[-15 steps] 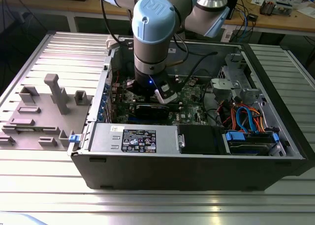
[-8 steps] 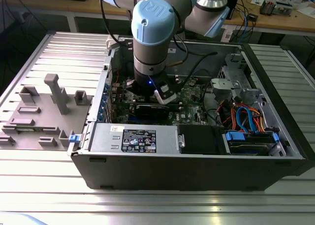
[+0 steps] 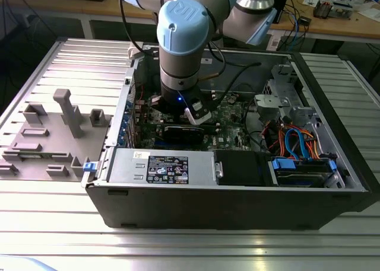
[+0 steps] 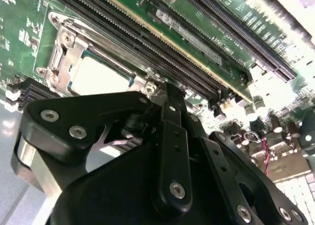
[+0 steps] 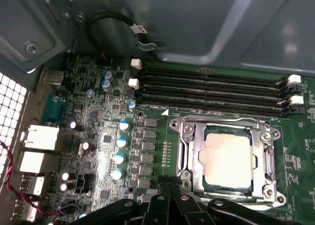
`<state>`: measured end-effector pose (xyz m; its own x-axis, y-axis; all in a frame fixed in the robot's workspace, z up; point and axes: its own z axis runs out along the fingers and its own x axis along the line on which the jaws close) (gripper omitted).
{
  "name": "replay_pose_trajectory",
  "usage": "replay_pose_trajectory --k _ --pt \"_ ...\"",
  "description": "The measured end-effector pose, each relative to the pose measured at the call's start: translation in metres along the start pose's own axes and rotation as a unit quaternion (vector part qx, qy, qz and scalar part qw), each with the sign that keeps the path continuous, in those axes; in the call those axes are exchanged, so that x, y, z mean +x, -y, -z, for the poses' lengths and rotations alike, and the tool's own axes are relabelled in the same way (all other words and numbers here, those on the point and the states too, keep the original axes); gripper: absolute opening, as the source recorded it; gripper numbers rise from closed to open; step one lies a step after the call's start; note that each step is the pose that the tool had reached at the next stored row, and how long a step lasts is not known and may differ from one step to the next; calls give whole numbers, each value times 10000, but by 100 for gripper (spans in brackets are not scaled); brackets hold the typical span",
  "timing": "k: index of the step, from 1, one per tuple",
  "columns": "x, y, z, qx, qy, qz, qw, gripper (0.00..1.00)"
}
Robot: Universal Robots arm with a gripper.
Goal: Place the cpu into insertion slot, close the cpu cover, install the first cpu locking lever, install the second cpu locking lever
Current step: 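Install the second cpu locking lever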
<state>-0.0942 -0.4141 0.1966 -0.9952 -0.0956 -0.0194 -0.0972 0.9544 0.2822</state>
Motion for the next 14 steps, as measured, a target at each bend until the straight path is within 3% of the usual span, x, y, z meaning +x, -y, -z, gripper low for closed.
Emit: replay_pose_trajectory --k 3,8,14 --pt "3 -9 27 -1 0 0 10000 11" --pt "1 -61 203 0 -1 0 10000 11" --pt "1 -63 207 0 -1 0 10000 11"
